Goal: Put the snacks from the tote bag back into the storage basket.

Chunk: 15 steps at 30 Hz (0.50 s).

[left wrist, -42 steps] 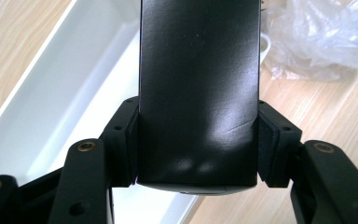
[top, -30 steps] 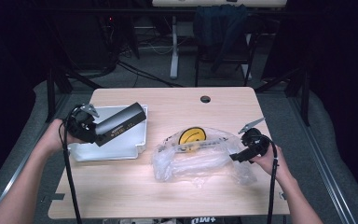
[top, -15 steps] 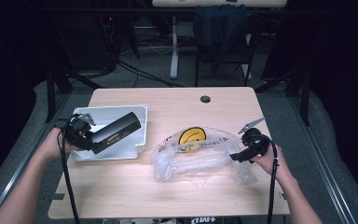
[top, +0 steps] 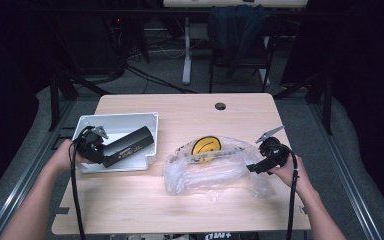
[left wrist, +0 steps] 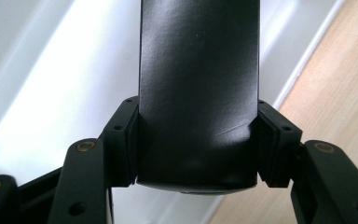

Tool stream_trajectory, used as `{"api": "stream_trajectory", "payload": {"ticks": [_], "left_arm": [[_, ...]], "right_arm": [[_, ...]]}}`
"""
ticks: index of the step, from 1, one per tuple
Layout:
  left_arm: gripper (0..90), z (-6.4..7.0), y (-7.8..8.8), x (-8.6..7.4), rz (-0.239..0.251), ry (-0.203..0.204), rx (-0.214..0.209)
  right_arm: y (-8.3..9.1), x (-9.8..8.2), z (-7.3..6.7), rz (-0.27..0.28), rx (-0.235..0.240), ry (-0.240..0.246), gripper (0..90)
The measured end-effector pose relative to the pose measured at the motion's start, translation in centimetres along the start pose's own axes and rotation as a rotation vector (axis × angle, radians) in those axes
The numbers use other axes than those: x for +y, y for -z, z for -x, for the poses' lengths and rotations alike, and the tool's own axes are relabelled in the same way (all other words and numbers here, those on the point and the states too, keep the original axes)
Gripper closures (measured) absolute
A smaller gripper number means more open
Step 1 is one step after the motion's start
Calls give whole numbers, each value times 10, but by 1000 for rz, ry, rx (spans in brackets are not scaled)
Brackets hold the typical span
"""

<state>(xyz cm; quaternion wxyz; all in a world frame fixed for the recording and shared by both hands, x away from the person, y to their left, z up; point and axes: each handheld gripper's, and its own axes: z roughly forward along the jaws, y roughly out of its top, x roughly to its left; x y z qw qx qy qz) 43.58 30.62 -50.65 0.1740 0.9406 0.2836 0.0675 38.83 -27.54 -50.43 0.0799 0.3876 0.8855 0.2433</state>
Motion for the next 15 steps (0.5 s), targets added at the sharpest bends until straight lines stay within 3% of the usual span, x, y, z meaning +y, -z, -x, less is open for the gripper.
{"api": "stream_trajectory", "payload": {"ticks": [10, 15], "left_arm": [[430, -8, -13, -2, -27, -23, -6], [417, -14, -19, -6, -24, -5, -15]], "right_arm": [[0, -1, 1, -4, -4, 4, 149], [2, -3, 2, 1, -4, -1, 149]]}}
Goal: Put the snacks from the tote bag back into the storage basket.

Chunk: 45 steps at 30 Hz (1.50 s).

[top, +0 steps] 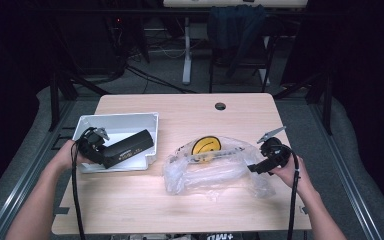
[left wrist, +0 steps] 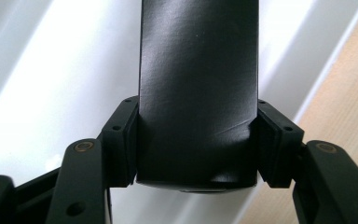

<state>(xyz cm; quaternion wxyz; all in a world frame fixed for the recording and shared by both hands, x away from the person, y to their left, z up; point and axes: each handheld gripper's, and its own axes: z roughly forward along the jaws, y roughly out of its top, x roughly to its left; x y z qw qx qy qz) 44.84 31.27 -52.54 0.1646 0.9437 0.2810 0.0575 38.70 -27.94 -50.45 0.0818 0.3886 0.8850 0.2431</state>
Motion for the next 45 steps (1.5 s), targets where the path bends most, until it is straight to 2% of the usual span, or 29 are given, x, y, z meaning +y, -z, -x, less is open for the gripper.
{"api": "stream_trajectory", "payload": {"ticks": [3, 8, 10, 12, 14, 17, 21, 28, 30, 33, 37, 39, 41, 43, 44, 45], "left_arm": [[371, -3, -1, -2, 4, 19, -7], [268, -7, 4, -4, 44, 67, 7], [255, -7, 8, -5, 69, 101, 7], [231, -8, 10, -6, 93, 149, -10], [175, -6, 14, -5, 112, 167, -3], [159, -3, 20, -4, 142, 189, 20], [154, 0, 26, -1, 154, 220, 65], [155, 5, 33, 13, 183, 274, 124], [160, 6, 34, 18, 185, 304, 150], [161, 7, 36, 24, 209, 329, 151], [162, 10, 36, 33, 211, 336, 167], [165, 12, 35, 38, 221, 335, 154], [198, 13, 34, 43, 214, 347, 174], [226, 13, 34, 48, 226, 352, 163], [233, 14, 34, 51, 230, 354, 173], [243, 14, 34, 54, 235, 350, 162]], "right_arm": [[0, -2, 1, 6, -4, -8, 149], [2, -4, 2, -1, -3, -9, 148], [3, -4, 2, 8, -4, -13, 149], [3, -3, 1, 2, -7, -7, 148], [4, -3, 1, 13, 0, -9, 146], [7, -2, 0, 38, -15, -14, 146], [8, -1, -1, 62, -24, -19, 144], [9, -3, 0, 67, -31, -13, 145], [9, -3, 0, 68, -34, -13, 146], [9, -4, 0, 65, -40, -7, 146], [10, -5, 0, 63, -39, -8, 146], [10, -6, 1, 60, -46, -7, 147], [9, -6, 1, 60, -42, -9, 148], [8, -6, 1, 50, -38, -9, 147], [8, -7, 1, 47, -39, -12, 148], [8, -7, 1, 49, -39, -10, 147]]}}
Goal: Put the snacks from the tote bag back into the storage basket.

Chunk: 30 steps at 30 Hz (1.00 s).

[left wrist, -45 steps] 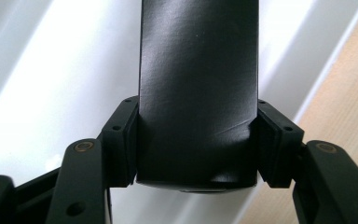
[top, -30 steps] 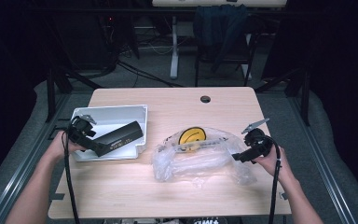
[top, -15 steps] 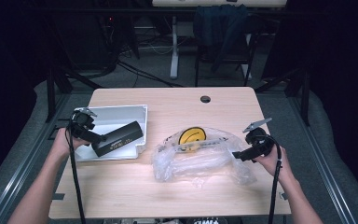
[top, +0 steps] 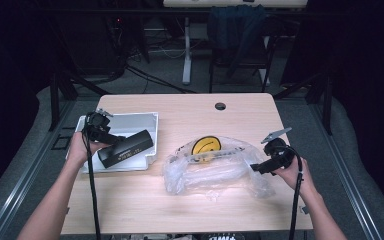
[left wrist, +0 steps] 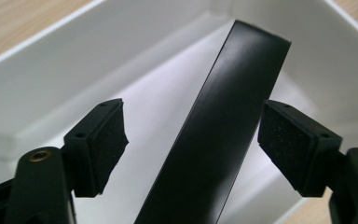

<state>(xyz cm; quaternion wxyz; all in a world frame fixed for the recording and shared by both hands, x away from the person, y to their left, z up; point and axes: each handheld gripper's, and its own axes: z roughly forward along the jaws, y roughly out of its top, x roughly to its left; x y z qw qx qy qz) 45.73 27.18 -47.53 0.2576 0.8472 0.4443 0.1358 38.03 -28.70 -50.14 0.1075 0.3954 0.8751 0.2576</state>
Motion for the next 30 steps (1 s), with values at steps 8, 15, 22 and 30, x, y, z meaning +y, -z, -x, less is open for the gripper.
{"api": "stream_trajectory", "payload": {"ticks": [8, 15, 22, 30], "left_arm": [[457, 13, -10, 18, 46, 15, 46], [727, 22, -30, 32, 63, 54, 50], [895, 27, -54, 41, 28, 74, 87], [900, 18, -74, 37, -10, 129, 83]], "right_arm": [[2, -4, 2, 5, -4, -8, 148], [6, -6, 2, 18, -28, -7, 149], [6, -5, 1, 14, -24, -2, 150], [4, -5, 2, 12, -20, -1, 153]]}}
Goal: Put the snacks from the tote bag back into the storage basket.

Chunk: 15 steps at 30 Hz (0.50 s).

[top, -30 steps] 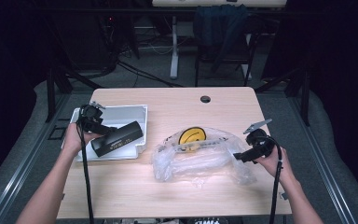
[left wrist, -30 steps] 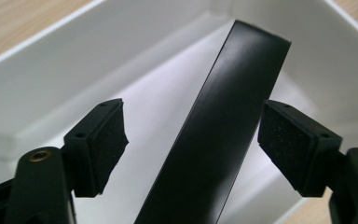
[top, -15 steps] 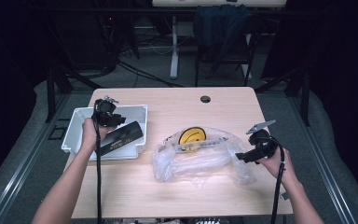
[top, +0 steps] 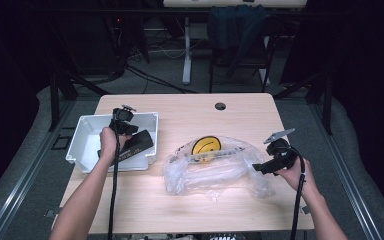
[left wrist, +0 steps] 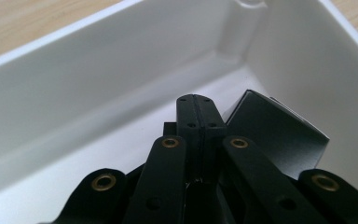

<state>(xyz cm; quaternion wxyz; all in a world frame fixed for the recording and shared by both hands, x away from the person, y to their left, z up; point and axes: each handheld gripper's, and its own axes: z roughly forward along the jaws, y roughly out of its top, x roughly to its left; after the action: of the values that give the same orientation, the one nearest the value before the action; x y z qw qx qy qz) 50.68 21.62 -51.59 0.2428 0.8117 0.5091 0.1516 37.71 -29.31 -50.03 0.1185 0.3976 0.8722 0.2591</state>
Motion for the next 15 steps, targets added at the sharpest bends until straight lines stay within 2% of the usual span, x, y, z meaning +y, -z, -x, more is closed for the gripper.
{"api": "stream_trajectory", "payload": {"ticks": [2, 7, 8, 15], "left_arm": [[900, -1, -2, -1, -7, 17, -16], [900, 1, -2, -1, -24, 2, -51], [900, 2, -1, -1, -27, 8, -69], [900, 9, 4, -6, -58, -49, -93]], "right_arm": [[-1, 0, -1, 0, 7, -4, 153], [-1, 0, -1, -4, 2, -1, 153], [-1, 0, -1, -2, 10, -3, 153], [-1, 0, -1, -3, 2, 1, 154]]}}
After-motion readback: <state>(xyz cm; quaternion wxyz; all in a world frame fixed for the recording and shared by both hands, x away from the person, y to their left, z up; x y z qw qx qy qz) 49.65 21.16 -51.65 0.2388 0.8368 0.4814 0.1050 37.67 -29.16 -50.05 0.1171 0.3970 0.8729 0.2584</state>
